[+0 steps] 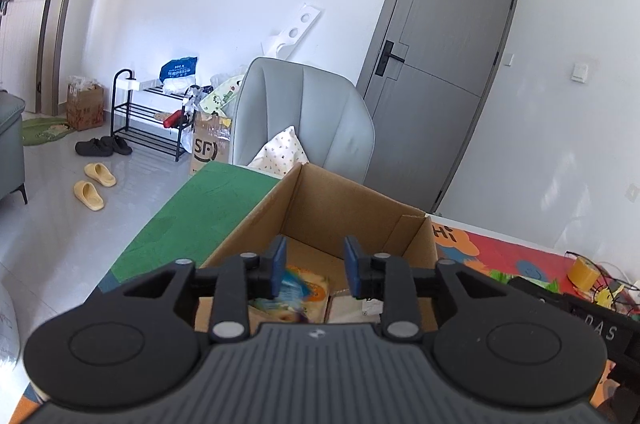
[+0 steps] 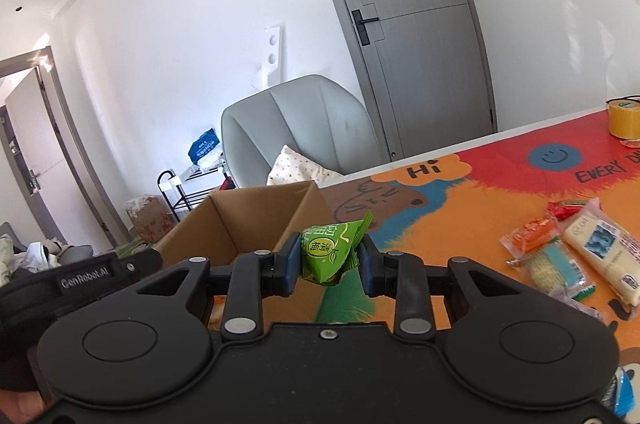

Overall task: Organize snacks
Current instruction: 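Carry both packets over the box and open both tools to drop them, then withdraw both open tools from the box toward the snack pile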

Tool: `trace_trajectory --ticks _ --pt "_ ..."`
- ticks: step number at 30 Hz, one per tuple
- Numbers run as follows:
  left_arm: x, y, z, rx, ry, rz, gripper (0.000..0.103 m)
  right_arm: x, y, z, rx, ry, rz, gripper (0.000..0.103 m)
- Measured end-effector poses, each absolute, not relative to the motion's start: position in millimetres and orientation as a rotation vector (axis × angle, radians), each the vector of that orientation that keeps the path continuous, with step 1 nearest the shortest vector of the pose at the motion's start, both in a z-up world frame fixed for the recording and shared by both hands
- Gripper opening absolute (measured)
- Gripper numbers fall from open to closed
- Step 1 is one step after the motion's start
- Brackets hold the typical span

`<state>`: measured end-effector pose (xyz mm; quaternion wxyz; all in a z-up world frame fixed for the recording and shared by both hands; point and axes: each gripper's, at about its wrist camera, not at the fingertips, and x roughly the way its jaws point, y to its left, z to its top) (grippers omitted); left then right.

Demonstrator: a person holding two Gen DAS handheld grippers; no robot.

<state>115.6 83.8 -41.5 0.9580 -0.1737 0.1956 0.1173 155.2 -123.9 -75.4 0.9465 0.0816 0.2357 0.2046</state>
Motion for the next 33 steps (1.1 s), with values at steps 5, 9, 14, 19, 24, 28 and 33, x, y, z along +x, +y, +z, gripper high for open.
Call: trace_trajectory --ticks 5,9,14,19,24,28,33 --pt "104 98 -38 -0.377 0.372 0.288 0.045 156 -109 -71 0.168 0.48 0.457 0.031" --pt "92 106 -35 -0.379 0.351 0.322 0.056 155 -97 -68 0.183 0.496 0.497 0.031" --pt "80 113 -33 -0.393 0.342 0.355 0.074 153 -79 -66 0.179 0.511 0.567 0.032" --pt "76 115 -31 -0.388 0.341 0.398 0.089 148 -79 -66 0.191 0.502 0.555 0.061" --pt "80 106 -31 -0.378 0.359 0.41 0.095 146 -104 -70 0.227 0.52 0.482 0.067" --pt "83 90 -33 -0.36 0.375 0.388 0.098 136 -129 -72 0.221 0.506 0.412 0.084" --pt "85 65 -38 -0.336 0.384 0.36 0.102 129 -161 -74 0.23 0.508 0.354 0.092"
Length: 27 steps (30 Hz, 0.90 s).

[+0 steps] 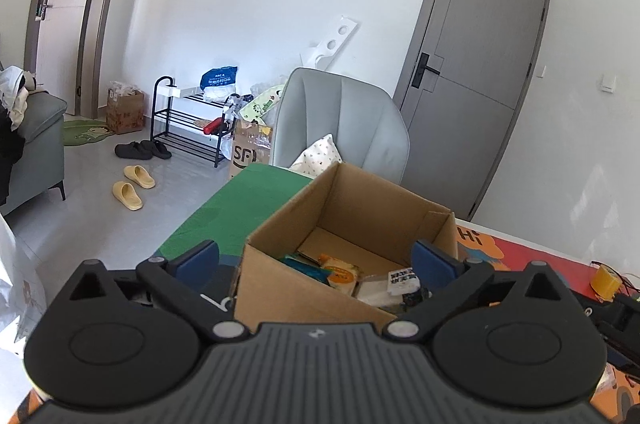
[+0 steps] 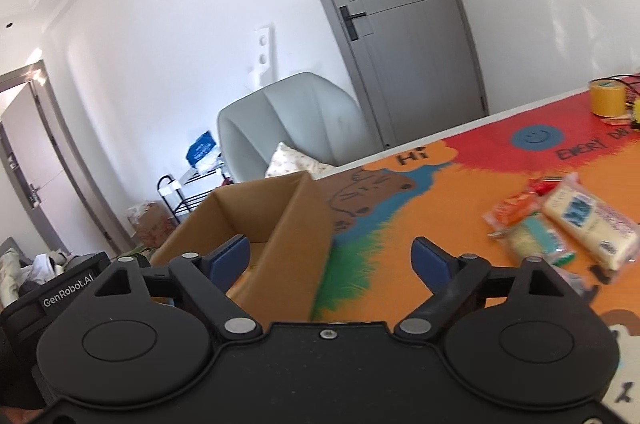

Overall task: Organize snacks
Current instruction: 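Withdraw both open tools from the box toward the snack pile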

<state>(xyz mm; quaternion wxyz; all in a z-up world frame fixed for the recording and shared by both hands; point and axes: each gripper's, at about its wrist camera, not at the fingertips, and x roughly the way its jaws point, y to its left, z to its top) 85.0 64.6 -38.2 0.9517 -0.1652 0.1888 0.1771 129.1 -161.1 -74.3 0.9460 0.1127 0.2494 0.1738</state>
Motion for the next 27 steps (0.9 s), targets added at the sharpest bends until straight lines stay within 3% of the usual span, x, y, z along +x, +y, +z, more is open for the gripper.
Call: trace_trajectory --ticks 10,27 --pt "91 21 -43 -0.264 0.422 0.275 0.102 121 -207 -77 0.249 0.506 0.303 0.1" --pt "96 -34 -60 -0.164 0.477 0.203 0.102 104 -261 -100 0.193 0.55 0.203 0.1"
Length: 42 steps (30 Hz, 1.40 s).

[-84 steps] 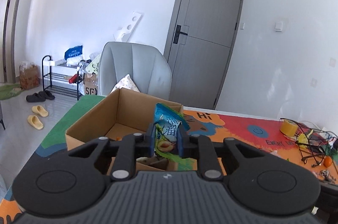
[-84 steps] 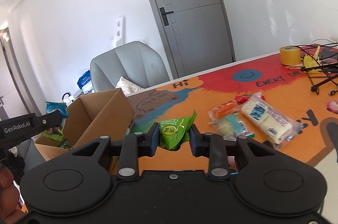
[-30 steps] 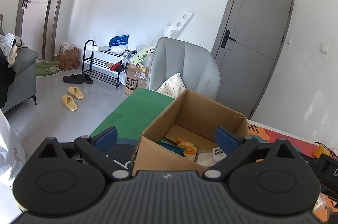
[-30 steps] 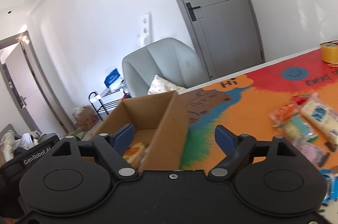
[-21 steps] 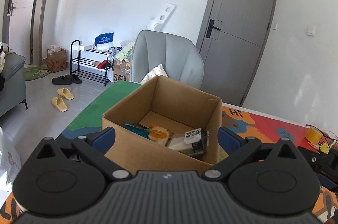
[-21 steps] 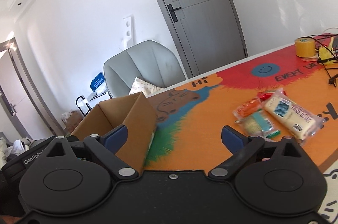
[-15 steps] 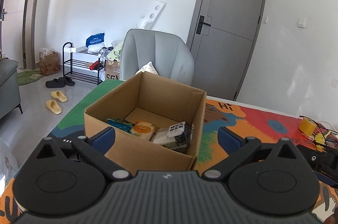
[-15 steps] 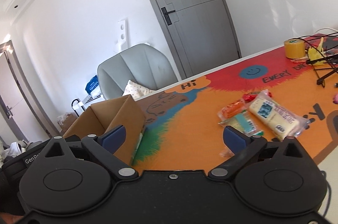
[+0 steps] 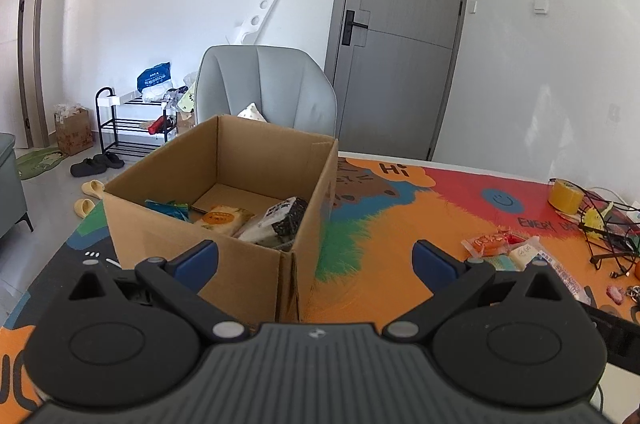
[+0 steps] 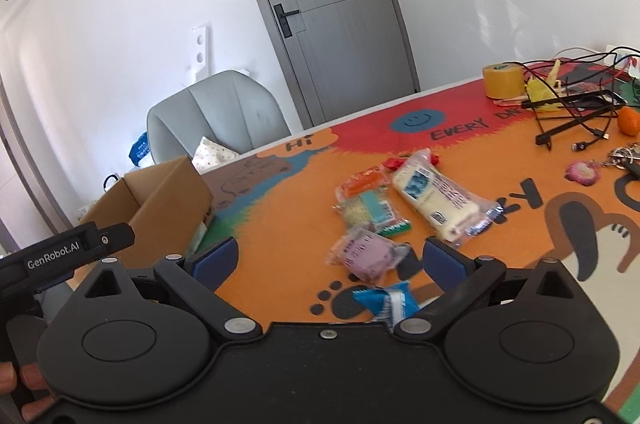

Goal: Organize snacks

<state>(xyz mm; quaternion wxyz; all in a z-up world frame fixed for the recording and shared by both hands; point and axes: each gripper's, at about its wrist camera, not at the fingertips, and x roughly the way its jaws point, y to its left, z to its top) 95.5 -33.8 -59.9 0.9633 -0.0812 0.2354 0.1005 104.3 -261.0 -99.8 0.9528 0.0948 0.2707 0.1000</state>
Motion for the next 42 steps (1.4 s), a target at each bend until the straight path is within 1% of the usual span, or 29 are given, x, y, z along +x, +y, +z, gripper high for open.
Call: trace_trajectory --ticks 5,8,12,14,15,16,17,19,20,21,22,28,42 --pt "102 -47 -67 -0.144 0.502 0.177 0.102 107 -270 -111 0.185 0.573 0.177 0.099" --pt "104 -55 -72 -0.133 0.516 0.156 0.102 109 -272 -119 0.176 0.596 0.174 0.096" --pt "105 -64 -79 -0.121 0.529 0.133 0.102 113 -272 -130 0.166 0.624 0.174 0.088" --pt "106 -68 -81 -0.108 0.536 0.119 0.102 116 -273 -135 0.171 0.639 0.171 0.085" --pt "107 -69 -83 -0.104 0.539 0.117 0.102 119 -275 -138 0.18 0.652 0.171 0.081" --pt "107 -70 -84 -0.101 0.545 0.115 0.102 121 -276 -142 0.193 0.671 0.173 0.073" --pt "108 -71 -86 -0.101 0.551 0.113 0.102 123 -278 -146 0.206 0.689 0.176 0.069" --pt "111 -75 -89 -0.103 0.565 0.105 0.102 123 -280 -149 0.204 0.679 0.177 0.055" --pt "112 -76 -90 -0.104 0.568 0.099 0.102 124 -281 -149 0.195 0.682 0.174 0.051" --pt "113 -79 -91 -0.101 0.569 0.094 0.102 125 -283 -150 0.199 0.679 0.178 0.04" --pt "114 -81 -92 -0.097 0.571 0.09 0.102 125 -286 -150 0.215 0.684 0.187 0.033" --pt "123 -99 -94 -0.072 0.58 0.065 0.102 122 -299 -149 0.232 0.66 0.174 0.025" --pt "141 -148 -103 -0.035 0.604 -0.02 0.102 120 -343 -144 0.275 0.604 0.092 0.024"
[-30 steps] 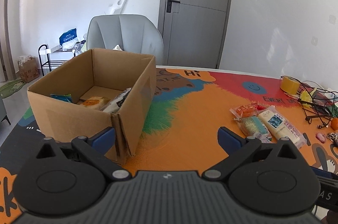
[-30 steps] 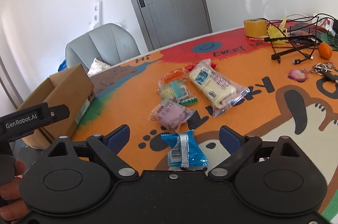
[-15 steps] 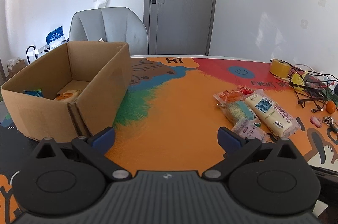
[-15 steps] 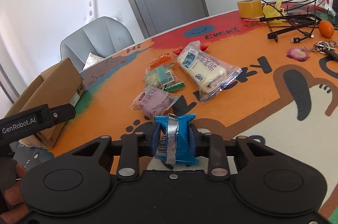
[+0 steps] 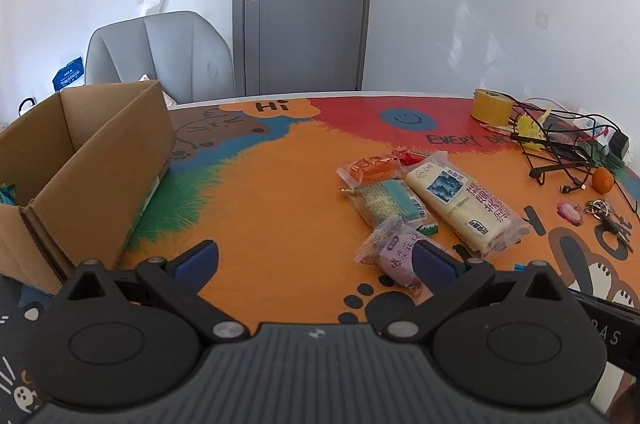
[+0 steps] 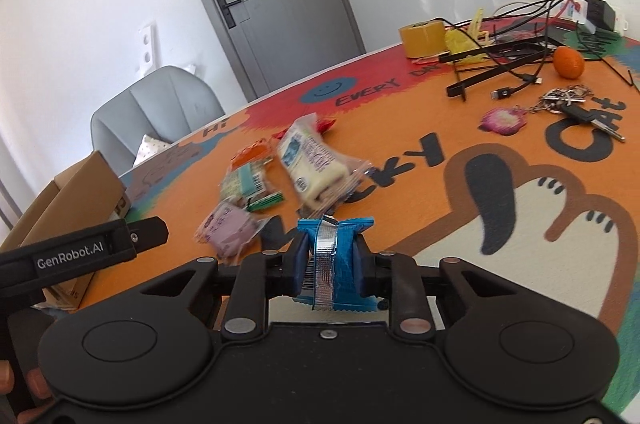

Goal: Organize snacks

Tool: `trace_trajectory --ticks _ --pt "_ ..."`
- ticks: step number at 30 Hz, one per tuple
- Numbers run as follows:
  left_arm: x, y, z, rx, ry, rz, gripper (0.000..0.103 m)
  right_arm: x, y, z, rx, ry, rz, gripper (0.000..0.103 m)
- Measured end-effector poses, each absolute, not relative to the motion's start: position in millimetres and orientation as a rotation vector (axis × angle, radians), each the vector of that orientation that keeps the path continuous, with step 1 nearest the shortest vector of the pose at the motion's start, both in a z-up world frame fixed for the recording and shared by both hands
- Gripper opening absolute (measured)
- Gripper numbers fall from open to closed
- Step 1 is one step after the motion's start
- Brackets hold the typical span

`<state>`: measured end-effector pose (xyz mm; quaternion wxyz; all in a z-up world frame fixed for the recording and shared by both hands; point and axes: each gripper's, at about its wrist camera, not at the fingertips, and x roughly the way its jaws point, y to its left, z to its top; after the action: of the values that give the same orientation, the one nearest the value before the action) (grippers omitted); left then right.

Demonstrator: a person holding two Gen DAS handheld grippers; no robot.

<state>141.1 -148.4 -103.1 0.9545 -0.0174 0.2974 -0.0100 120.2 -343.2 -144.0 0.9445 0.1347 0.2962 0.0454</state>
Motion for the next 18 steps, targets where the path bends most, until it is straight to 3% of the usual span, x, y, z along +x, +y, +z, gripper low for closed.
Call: trace_trajectory --ticks 17,18 --pt "179 -194 -127 0.047 0.671 -0.102 0.102 128 -369 -150 0.27 0.584 -0.024 0.028" --pt "181 -194 -128 0.048 0.674 -0.101 0.102 128 -370 -150 0.27 0.582 -0.036 0.034"
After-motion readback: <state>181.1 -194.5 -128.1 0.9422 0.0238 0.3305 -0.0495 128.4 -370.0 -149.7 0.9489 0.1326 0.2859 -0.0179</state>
